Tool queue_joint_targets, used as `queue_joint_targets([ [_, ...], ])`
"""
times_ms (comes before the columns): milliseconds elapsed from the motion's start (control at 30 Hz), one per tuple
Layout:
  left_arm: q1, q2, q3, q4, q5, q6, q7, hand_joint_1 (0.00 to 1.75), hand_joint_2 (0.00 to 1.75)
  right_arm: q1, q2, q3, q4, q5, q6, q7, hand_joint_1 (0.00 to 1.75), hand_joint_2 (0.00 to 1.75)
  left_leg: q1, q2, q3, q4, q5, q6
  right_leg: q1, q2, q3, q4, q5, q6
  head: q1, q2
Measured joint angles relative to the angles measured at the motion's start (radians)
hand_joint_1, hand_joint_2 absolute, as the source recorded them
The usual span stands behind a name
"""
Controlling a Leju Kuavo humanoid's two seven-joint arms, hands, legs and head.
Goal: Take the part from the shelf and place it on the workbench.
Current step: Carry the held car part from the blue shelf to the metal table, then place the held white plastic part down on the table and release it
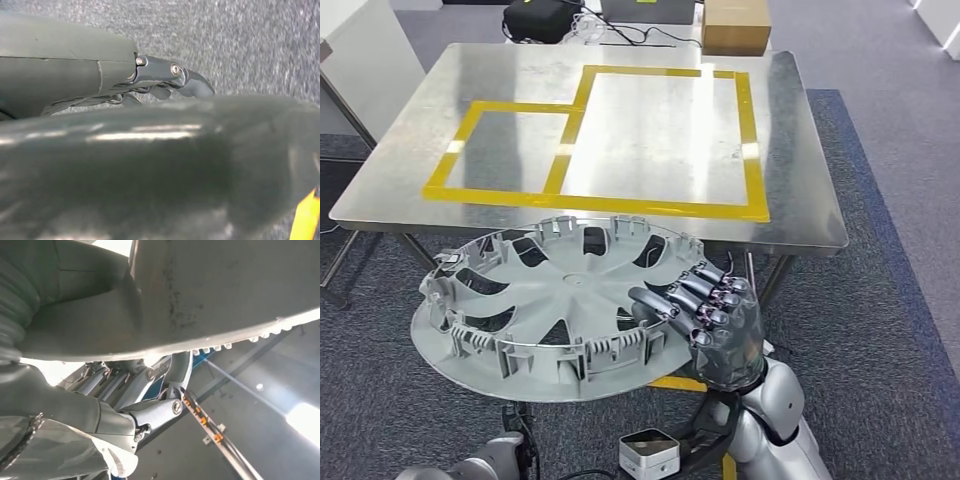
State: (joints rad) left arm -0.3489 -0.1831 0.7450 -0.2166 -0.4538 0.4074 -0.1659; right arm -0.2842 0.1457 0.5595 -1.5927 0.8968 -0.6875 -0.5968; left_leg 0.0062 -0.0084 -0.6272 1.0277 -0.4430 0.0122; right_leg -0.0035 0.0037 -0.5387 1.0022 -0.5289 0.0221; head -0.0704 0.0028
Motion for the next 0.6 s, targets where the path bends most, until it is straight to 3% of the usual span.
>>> queue_joint_targets([
  [67, -0.001, 0.001, 0.000, 0.000, 0.000, -0.001, 0.000, 0.00, 0.00, -0.003, 0.001, 0.000, 0.001, -0.002, 0.000, 0.000, 1.75, 1.75, 0.006, -0.001, 0.014, -0.011, -0.004, 0.010, 0.000, -0.002, -0.024, 0.044, -0.023, 0.009, 0.004, 0.000],
  [167, -0.002, 0.000, 0.000, 0.000, 0.000, -0.004, 0.000, 0.00, 0.00, -0.002, 0.002, 0.000, 0.006, -0.005, 0.000, 0.000, 1.75, 1.75, 0.006, 0.000, 0.028, -0.013, -0.015, 0.020, -0.003, -0.003, -0.147, 0.237, -0.079, 0.016, 0.009, 0.000],
  [200, 0.000, 0.000, 0.001, 0.000, 0.000, -0.005, 0.000, 0.00, 0.00, -0.001, 0.002, 0.000, 0.008, -0.006, 0.000, 0.000, 1.75, 1.75, 0.005, 0.000, 0.033, -0.013, -0.020, 0.021, -0.003, -0.003, -0.184, 0.280, -0.076, 0.018, 0.009, 0.000],
  [233, 0.001, 0.000, 0.001, 0.000, 0.000, -0.006, 0.000, 0.00, 0.00, 0.000, 0.002, 0.000, 0.010, -0.005, 0.000, 0.000, 1.75, 1.75, 0.005, -0.001, 0.041, -0.013, -0.027, 0.021, -0.003, -0.003, -0.202, 0.285, -0.052, 0.018, 0.009, 0.000],
  [300, 0.002, 0.000, 0.001, 0.000, 0.000, -0.006, 0.000, 0.00, 0.00, 0.001, 0.002, 0.000, 0.012, 0.000, 0.000, 0.000, 1.75, 1.75, 0.005, -0.003, 0.063, -0.012, -0.043, 0.018, -0.003, -0.003, -0.179, 0.181, 0.043, 0.013, 0.010, 0.000],
  [333, 0.002, 0.000, 0.001, 0.000, 0.000, -0.006, 0.000, 0.00, 0.00, 0.001, 0.002, 0.000, 0.013, 0.004, 0.000, -0.001, 1.75, 1.75, 0.004, -0.004, 0.073, -0.012, -0.051, 0.014, -0.001, -0.003, -0.152, 0.116, 0.081, 0.009, 0.010, 0.000],
  [367, 0.001, -0.001, 0.001, 0.000, 0.000, -0.006, 0.000, 0.00, 0.00, 0.000, 0.002, 0.000, 0.014, 0.009, 0.000, 0.000, 1.75, 1.75, 0.002, -0.005, 0.079, -0.011, -0.058, 0.009, 0.000, -0.003, -0.126, 0.059, 0.101, 0.006, 0.010, 0.000],
  [400, 0.000, -0.001, 0.001, 0.000, -0.001, -0.007, 0.001, 0.00, 0.00, -0.002, 0.002, 0.000, 0.015, 0.015, 0.000, 0.001, 1.75, 1.75, 0.002, -0.004, 0.081, -0.012, -0.063, 0.004, 0.002, -0.002, -0.109, 0.027, 0.105, 0.002, 0.009, 0.000],
  [533, -0.003, -0.001, 0.001, -0.001, -0.006, -0.010, 0.004, 0.00, 0.00, -0.014, 0.002, 0.000, 0.017, 0.055, -0.001, 0.016, 1.75, 1.75, 0.002, -0.001, 0.083, -0.004, -0.079, -0.018, -0.001, 0.001, -0.088, 0.006, 0.086, -0.017, 0.006, 0.000],
  [600, -0.005, 0.000, 0.001, -0.001, -0.007, -0.012, 0.004, 0.00, 0.00, -0.022, 0.003, 0.000, 0.020, 0.075, -0.001, 0.023, 1.75, 1.75, 0.005, 0.000, 0.046, 0.076, -0.115, -0.029, -0.006, -0.002, -0.072, -0.001, 0.079, -0.027, 0.002, 0.000],
])
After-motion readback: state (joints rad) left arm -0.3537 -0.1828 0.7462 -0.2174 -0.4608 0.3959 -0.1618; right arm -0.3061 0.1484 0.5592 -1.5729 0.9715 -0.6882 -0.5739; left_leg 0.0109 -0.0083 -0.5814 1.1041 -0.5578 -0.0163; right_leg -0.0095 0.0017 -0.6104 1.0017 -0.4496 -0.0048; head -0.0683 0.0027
